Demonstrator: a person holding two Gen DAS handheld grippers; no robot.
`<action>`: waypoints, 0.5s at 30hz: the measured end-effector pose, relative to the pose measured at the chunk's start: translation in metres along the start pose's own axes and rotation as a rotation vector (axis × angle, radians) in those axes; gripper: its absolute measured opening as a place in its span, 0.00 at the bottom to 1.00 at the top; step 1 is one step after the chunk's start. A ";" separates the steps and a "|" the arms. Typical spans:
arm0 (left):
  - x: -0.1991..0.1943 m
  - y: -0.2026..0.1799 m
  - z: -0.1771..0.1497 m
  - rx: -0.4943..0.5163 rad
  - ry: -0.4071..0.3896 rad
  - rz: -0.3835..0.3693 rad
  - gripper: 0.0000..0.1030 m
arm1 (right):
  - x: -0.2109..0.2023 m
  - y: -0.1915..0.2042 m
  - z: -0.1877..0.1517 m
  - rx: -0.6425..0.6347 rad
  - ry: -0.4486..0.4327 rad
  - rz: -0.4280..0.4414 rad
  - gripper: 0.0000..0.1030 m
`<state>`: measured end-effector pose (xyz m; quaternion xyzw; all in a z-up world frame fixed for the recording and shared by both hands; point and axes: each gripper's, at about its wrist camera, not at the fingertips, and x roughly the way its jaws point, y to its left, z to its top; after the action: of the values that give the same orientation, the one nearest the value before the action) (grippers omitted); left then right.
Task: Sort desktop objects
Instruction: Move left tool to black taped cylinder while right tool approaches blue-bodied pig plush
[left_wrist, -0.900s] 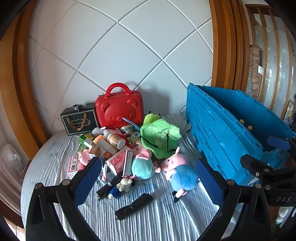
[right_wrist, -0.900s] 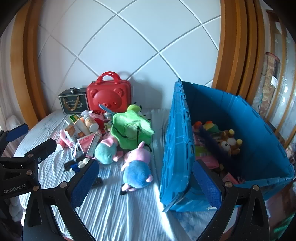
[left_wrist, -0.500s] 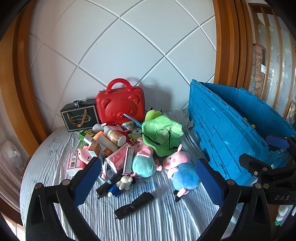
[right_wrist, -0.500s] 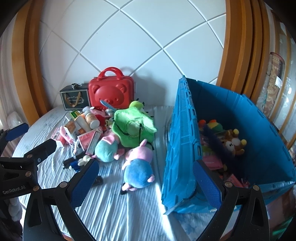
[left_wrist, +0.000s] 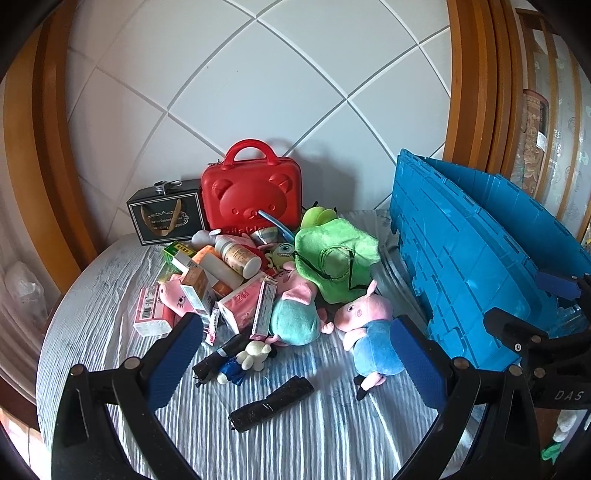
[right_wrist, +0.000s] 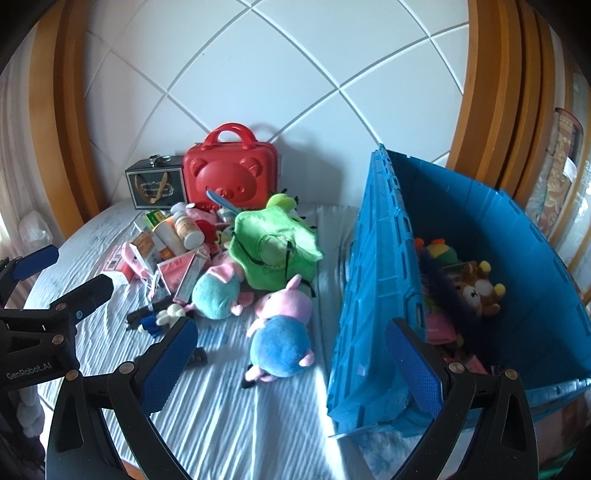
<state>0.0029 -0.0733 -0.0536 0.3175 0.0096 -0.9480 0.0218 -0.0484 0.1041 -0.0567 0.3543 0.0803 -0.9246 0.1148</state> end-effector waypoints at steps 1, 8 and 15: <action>0.002 0.002 -0.002 -0.003 0.005 0.005 1.00 | 0.003 0.001 0.000 -0.003 0.007 0.006 1.00; 0.032 0.029 -0.024 -0.020 0.071 0.050 1.00 | 0.029 0.018 -0.009 -0.056 0.031 0.013 1.00; 0.077 0.058 -0.066 -0.039 0.193 0.050 1.00 | 0.042 0.032 -0.013 -0.107 -0.010 -0.117 1.00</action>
<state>-0.0157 -0.1316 -0.1526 0.4068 0.0224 -0.9118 0.0505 -0.0618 0.0698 -0.0967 0.3380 0.1495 -0.9258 0.0796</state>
